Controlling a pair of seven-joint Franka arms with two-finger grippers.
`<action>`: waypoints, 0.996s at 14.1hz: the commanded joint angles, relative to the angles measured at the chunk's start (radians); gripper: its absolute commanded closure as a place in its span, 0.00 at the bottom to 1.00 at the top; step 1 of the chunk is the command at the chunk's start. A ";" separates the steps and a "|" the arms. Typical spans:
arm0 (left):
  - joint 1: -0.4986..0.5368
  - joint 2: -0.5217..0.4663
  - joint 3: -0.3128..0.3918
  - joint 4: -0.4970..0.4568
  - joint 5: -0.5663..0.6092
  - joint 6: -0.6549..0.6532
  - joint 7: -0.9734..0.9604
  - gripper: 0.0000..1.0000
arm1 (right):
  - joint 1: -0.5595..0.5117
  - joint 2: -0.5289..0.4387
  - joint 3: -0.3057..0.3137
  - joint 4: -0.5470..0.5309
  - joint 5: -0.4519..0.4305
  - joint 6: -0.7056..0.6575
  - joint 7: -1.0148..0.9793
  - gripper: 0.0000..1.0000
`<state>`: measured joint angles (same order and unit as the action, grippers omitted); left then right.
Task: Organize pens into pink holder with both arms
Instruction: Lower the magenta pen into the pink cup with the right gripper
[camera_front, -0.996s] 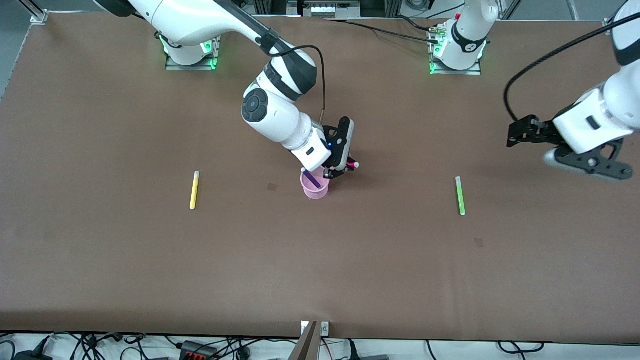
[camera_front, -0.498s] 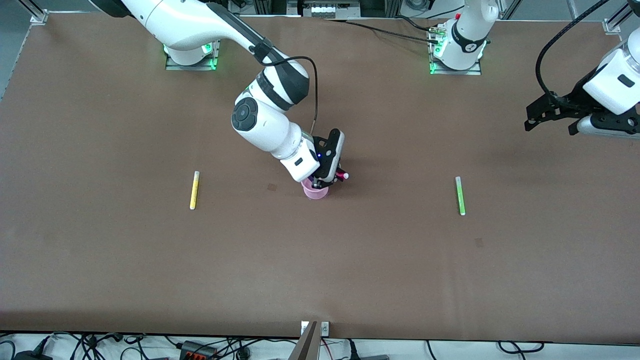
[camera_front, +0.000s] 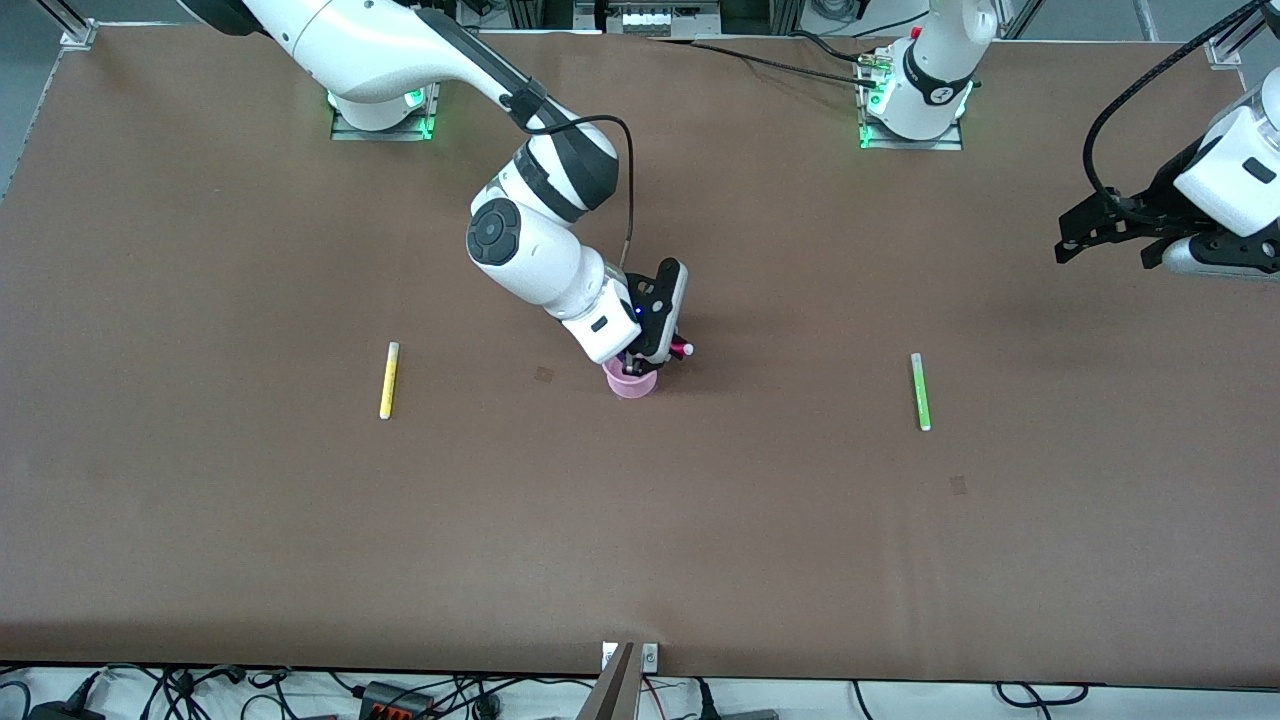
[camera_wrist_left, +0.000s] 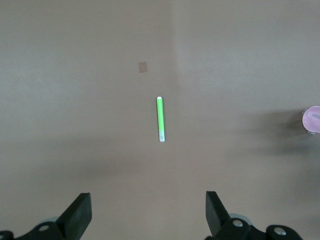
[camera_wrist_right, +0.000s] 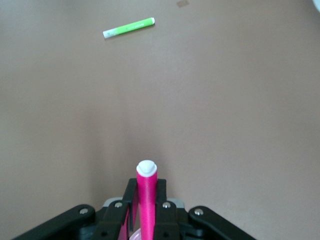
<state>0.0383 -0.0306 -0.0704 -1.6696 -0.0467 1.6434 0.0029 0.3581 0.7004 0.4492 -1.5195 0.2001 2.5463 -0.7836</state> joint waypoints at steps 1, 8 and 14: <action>0.008 -0.003 -0.015 0.002 0.016 -0.014 -0.020 0.00 | -0.005 -0.002 0.000 -0.004 -0.017 -0.046 0.003 1.00; -0.003 0.015 -0.038 0.025 0.014 -0.016 -0.067 0.00 | 0.001 -0.002 -0.012 -0.004 -0.067 -0.058 0.003 1.00; 0.005 0.017 -0.038 0.025 0.014 -0.019 -0.069 0.00 | 0.004 -0.001 -0.011 -0.014 -0.065 -0.060 0.014 1.00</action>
<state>0.0387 -0.0240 -0.1038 -1.6690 -0.0467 1.6405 -0.0540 0.3610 0.7008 0.4338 -1.5296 0.1486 2.4908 -0.7839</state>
